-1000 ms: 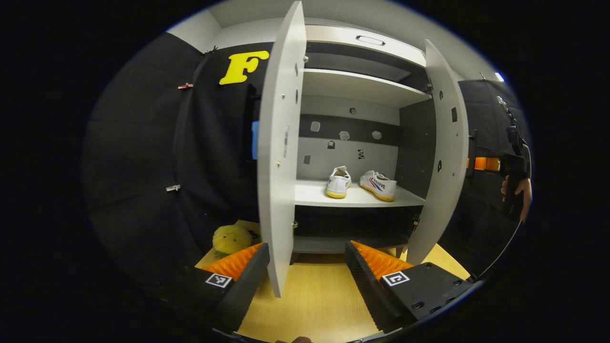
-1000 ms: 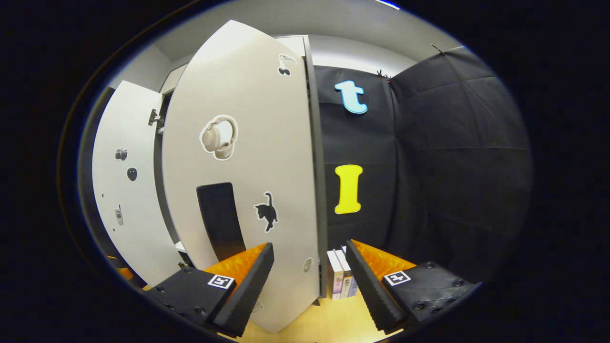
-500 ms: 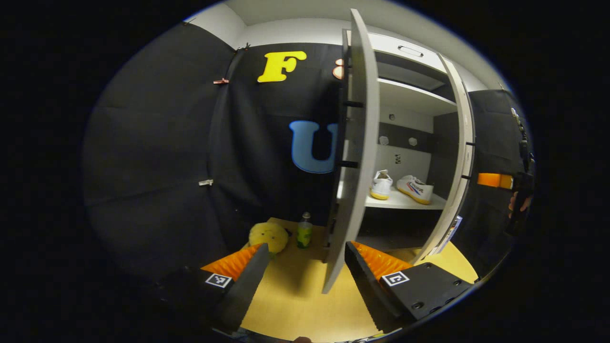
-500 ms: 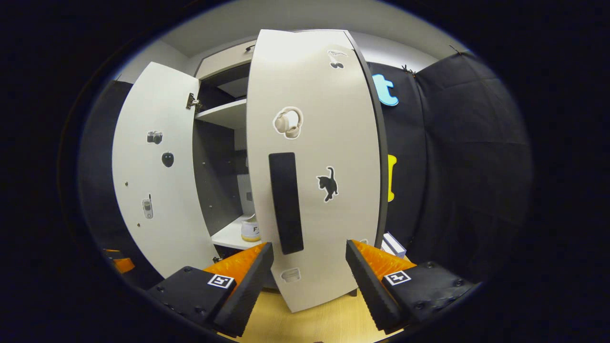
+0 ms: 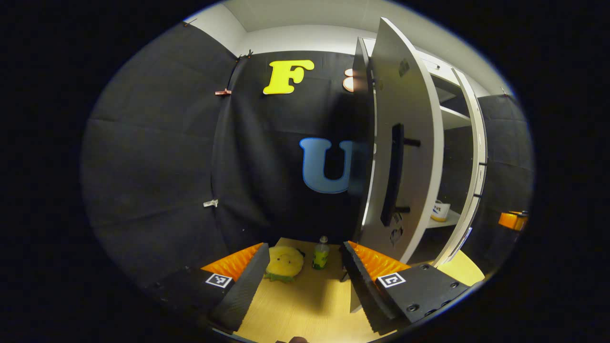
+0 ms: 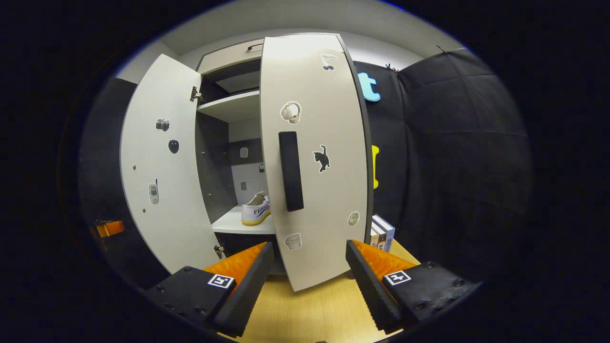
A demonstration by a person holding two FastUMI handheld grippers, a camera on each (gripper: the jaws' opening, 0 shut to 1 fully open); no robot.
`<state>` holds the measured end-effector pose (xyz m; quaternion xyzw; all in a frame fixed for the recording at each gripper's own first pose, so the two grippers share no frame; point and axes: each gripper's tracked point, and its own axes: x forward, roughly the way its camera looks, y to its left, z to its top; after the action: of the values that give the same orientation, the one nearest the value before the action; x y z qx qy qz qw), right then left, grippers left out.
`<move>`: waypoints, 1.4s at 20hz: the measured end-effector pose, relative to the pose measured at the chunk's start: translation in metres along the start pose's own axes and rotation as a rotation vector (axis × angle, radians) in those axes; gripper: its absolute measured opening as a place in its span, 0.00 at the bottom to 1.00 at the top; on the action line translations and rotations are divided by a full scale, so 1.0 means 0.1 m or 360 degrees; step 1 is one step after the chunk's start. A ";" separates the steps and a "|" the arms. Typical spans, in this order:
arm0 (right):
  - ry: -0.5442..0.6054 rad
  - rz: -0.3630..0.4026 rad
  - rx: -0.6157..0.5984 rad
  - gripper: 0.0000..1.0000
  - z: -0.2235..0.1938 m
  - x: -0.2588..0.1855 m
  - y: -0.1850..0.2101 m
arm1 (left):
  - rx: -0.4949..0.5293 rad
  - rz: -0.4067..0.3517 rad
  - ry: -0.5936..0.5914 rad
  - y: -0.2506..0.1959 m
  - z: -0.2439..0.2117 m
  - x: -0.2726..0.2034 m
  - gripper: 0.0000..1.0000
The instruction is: Grab one shoe with the right hand and put it into the shoe cabinet, grab the other shoe with the left hand and put it into the shoe cabinet; then close the right door with the right hand and the left door with the left hand.
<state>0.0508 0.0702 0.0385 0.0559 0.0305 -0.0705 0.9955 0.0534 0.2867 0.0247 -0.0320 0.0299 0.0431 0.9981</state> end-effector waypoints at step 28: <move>0.0168 0.0014 0.0055 0.98 -0.47 0.12 -0.79 | 0.0103 -0.0042 -0.0070 -1.24 0.59 0.47 0.93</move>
<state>0.0488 -0.0033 -0.0168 0.0767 0.0815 -0.0635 0.9917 0.1147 0.1708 0.0878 0.0010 0.0090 0.0298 0.9995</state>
